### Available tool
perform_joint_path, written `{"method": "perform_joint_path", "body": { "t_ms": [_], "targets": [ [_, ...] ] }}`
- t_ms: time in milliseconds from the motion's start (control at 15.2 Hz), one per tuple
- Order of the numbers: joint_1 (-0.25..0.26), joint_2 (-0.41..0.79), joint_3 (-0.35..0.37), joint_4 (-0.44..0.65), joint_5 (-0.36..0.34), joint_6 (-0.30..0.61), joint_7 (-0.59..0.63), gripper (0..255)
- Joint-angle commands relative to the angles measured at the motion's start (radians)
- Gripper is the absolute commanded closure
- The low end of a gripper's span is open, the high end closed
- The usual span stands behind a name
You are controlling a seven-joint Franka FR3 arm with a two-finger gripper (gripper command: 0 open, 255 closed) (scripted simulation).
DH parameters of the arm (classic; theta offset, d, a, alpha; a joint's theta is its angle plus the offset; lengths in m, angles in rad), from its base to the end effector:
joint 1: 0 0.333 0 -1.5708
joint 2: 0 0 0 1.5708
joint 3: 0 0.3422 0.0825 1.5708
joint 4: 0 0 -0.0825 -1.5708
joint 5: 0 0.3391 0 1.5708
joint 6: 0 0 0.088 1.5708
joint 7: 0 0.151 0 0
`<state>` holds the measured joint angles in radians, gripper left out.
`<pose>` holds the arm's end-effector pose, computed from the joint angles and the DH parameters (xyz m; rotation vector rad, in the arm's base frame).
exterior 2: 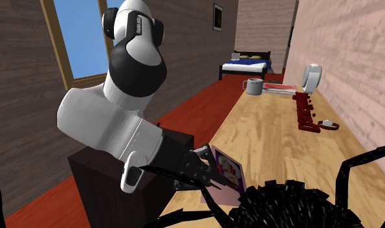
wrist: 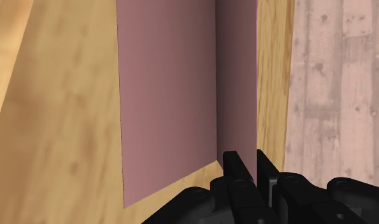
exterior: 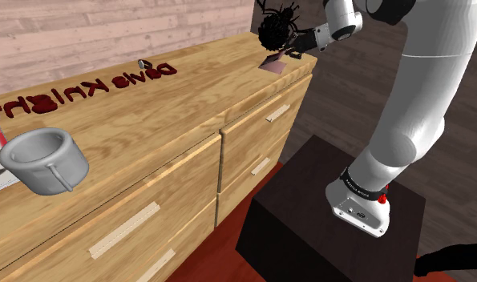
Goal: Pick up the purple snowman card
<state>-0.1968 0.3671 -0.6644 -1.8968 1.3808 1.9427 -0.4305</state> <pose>0.4961 -0.3611 0.3850 -1.8696 1.1748 -0.5725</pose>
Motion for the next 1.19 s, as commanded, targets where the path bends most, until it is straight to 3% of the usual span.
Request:
{"method": "perform_joint_path", "body": {
  "t_ms": [0, 1122],
  "targets": [
    [-0.002, 0.005, 0.0, 0.001, 0.0, -0.001, -0.001, 255],
    [0.029, -0.102, -0.033, 0.055, -0.112, -0.023, 0.152, 255]
  ]
}}
